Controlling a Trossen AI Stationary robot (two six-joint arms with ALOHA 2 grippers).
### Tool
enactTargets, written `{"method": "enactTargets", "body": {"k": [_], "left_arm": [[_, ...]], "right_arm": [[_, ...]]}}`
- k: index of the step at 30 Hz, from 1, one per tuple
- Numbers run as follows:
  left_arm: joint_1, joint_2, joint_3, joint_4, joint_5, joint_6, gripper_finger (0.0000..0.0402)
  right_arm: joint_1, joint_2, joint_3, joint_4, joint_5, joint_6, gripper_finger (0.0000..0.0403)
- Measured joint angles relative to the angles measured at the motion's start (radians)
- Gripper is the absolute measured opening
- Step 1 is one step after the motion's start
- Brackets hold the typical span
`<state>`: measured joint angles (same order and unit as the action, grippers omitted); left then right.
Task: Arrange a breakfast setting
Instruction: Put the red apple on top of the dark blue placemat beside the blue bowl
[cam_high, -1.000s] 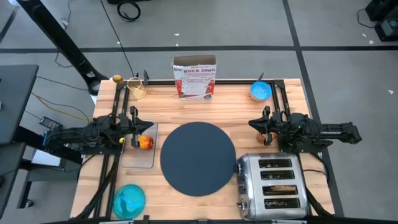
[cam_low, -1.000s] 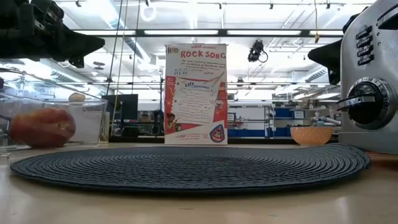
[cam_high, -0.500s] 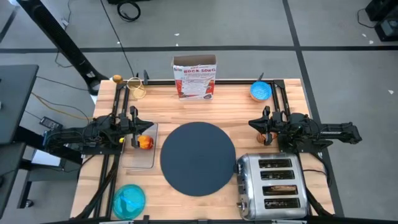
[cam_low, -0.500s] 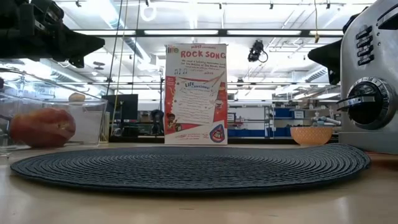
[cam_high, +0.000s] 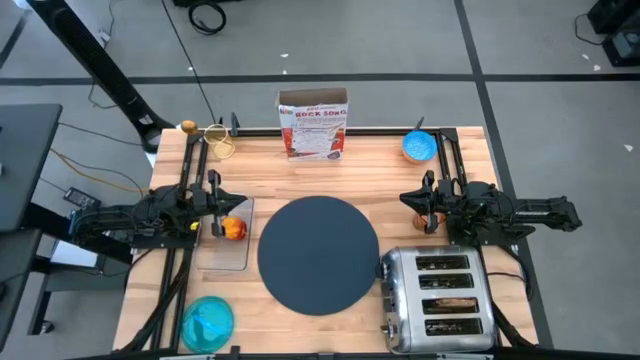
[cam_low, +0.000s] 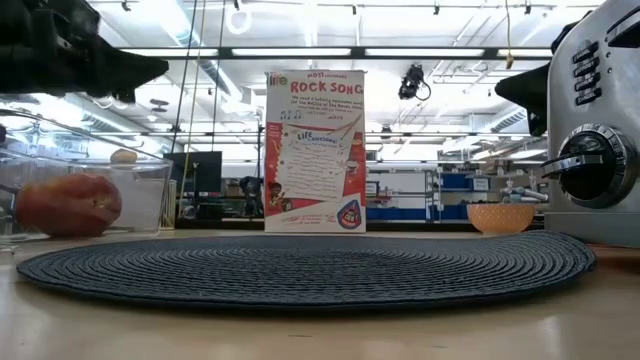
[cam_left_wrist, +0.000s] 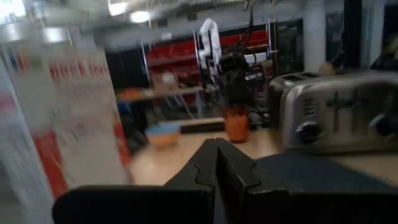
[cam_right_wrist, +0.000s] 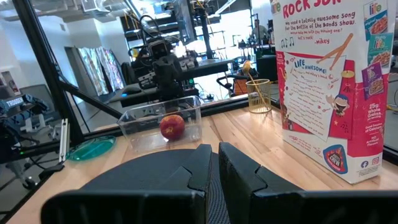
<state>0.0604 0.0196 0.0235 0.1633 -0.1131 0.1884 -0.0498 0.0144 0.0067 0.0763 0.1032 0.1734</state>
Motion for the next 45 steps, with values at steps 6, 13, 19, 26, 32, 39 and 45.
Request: {"method": "enactTargets", "body": {"k": [6,13,19,26,32,39,45], "left_arm": [[0.000,0.000,0.000,0.028,0.002,0.090,0.0011],[0.000,0.000,0.000,0.032,0.003,-0.269,0.0011],[0.000,0.000,0.000,0.052,0.002,-0.484,0.0011],[-0.001,0.000,0.000,0.108,0.002,-0.585,0.0011],[-0.001,0.000,0.000,0.168,-0.030,-0.602,0.0011],[-0.001,0.009,0.000,0.206,-0.123,-0.605,0.0011],[-0.001,0.092,0.038,0.244,-0.124,-0.634,0.0011]], "right_arm": [[0.000,0.000,0.000,0.000,0.000,0.000,0.0041],[0.000,0.000,0.000,0.000,0.000,0.000,0.0041],[0.000,0.000,0.000,0.000,0.000,0.000,0.0041],[0.000,0.000,0.000,0.000,0.000,0.000,0.0041],[0.000,0.000,0.000,0.000,0.000,0.000,0.0041],[0.000,0.000,0.000,0.001,0.000,0.000,0.0041],[0.000,0.000,0.000,0.027,0.020,0.000,0.0041]]}}
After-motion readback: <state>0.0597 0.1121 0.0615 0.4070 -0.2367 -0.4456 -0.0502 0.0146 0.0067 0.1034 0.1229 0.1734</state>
